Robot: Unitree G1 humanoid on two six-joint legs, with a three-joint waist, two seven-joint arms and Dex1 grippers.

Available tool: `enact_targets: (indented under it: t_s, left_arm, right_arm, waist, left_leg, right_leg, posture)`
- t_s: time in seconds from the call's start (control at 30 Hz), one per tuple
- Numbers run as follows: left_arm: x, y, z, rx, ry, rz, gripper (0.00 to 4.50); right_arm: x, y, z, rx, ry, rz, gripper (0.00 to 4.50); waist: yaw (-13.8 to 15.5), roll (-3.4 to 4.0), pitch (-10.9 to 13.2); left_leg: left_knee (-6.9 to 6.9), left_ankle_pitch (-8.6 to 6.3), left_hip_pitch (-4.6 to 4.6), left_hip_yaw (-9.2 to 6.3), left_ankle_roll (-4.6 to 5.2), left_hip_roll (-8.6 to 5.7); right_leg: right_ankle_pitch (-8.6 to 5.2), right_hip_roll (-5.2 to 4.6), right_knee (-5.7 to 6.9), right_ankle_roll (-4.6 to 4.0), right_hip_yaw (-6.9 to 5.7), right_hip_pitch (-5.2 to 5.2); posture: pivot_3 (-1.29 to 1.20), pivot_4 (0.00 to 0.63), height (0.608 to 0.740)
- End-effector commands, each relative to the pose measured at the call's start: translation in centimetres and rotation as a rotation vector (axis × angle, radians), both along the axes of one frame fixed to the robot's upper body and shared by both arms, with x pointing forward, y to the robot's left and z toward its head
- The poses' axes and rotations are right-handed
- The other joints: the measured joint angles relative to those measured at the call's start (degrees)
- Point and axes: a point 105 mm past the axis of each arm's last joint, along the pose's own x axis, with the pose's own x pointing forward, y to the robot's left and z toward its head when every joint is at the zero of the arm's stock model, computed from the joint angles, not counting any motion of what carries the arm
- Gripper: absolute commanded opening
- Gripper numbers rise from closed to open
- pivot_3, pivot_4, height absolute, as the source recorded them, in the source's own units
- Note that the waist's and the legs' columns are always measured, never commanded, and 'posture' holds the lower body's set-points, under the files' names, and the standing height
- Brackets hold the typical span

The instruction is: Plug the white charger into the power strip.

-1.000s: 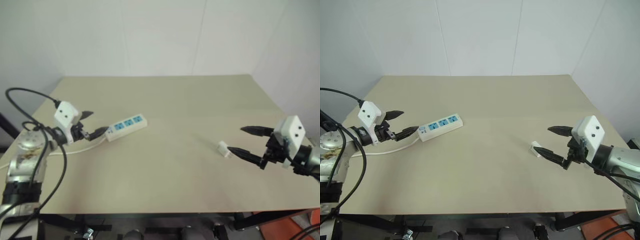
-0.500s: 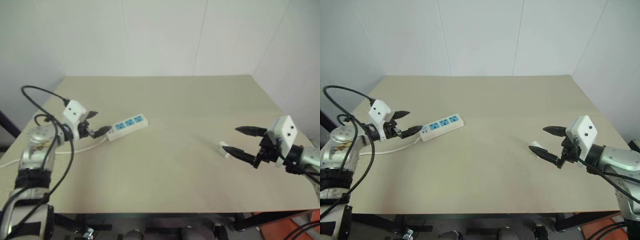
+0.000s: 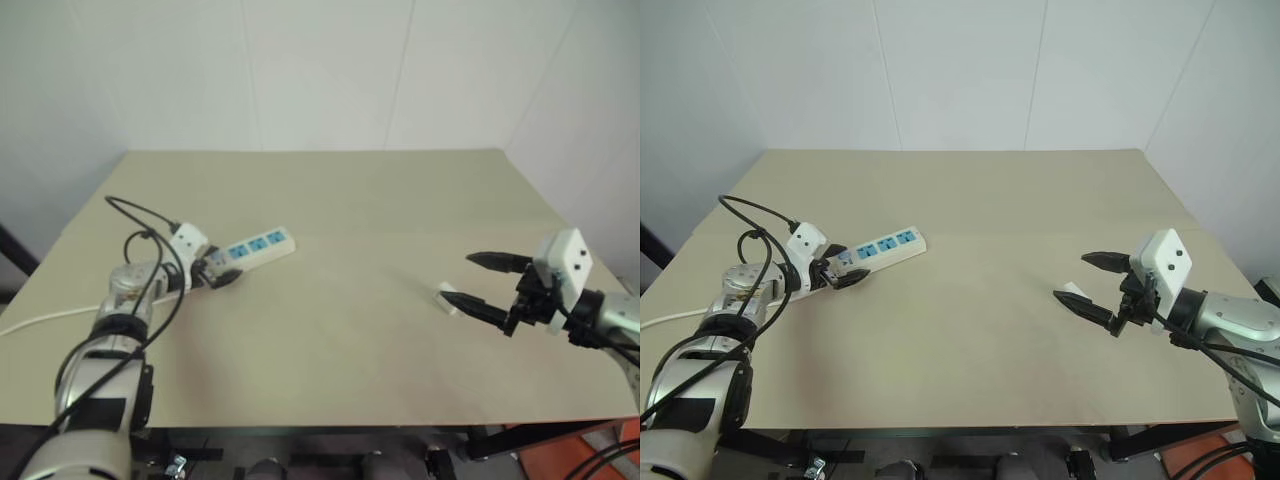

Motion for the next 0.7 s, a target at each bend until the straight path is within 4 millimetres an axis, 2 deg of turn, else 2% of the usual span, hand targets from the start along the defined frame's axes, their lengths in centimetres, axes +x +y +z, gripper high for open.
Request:
enact_targets:
  t_s: [0.03,0.4,0.57,0.6,0.7]
  left_arm:
    - [0.4,-0.2,-0.1,0.042,-0.005,0.012,4.48]
    - [0.8,0.5,-1.1,0.038,0.019,0.108,4.48]
    - [0.7,0.2,-1.4,0.017,0.039,0.098,4.48]
    - [0.6,0.1,-1.5,0.009,0.044,0.093,4.10]
    - [0.6,-0.2,-1.6,0.004,0.049,0.077,3.52]
  right_arm:
    - [-0.6,0.0,1.6,0.003,-0.062,-0.002,4.50]
    - [-1.0,0.3,1.6,0.005,-0.062,-0.002,4.50]
    - [-1.1,0.4,1.6,0.006,-0.059,-0.001,4.50]
    - [-1.1,0.4,1.5,0.006,-0.059,0.000,4.50]
    - [-1.2,0.4,1.5,0.005,-0.057,0.001,4.50]
  waist:
    - [0.04,0.00,0.00]
    - [-0.07,-0.01,-0.01]
    - [-0.15,-0.01,-0.01]
    - [-0.13,-0.01,-0.01]
    - [0.00,-0.01,-0.01]
  left_leg:
    - [0.00,0.00,0.01,0.00,0.00,-0.01]
    - [0.00,0.00,0.11,0.00,0.00,0.00]
    - [0.00,0.00,0.11,0.00,0.00,-0.01]
    - [0.00,0.00,0.11,0.00,0.00,-0.01]
    - [0.00,0.00,0.12,0.00,0.00,-0.01]
  right_leg:
    - [0.00,-0.01,0.00,0.01,0.00,0.01]
    - [-0.01,-0.01,0.03,0.03,0.01,0.08]
    - [-0.01,0.00,0.03,0.03,0.01,0.09]
    - [-0.01,0.00,0.03,0.03,0.01,0.08]
    - [-0.01,-0.01,0.04,0.03,0.01,0.10]
  posture:
    - [0.00,0.150,0.740]
    - [0.00,0.150,0.740]
    - [0.00,0.150,0.740]
    - [0.00,0.150,0.740]
    - [0.00,0.150,0.740]
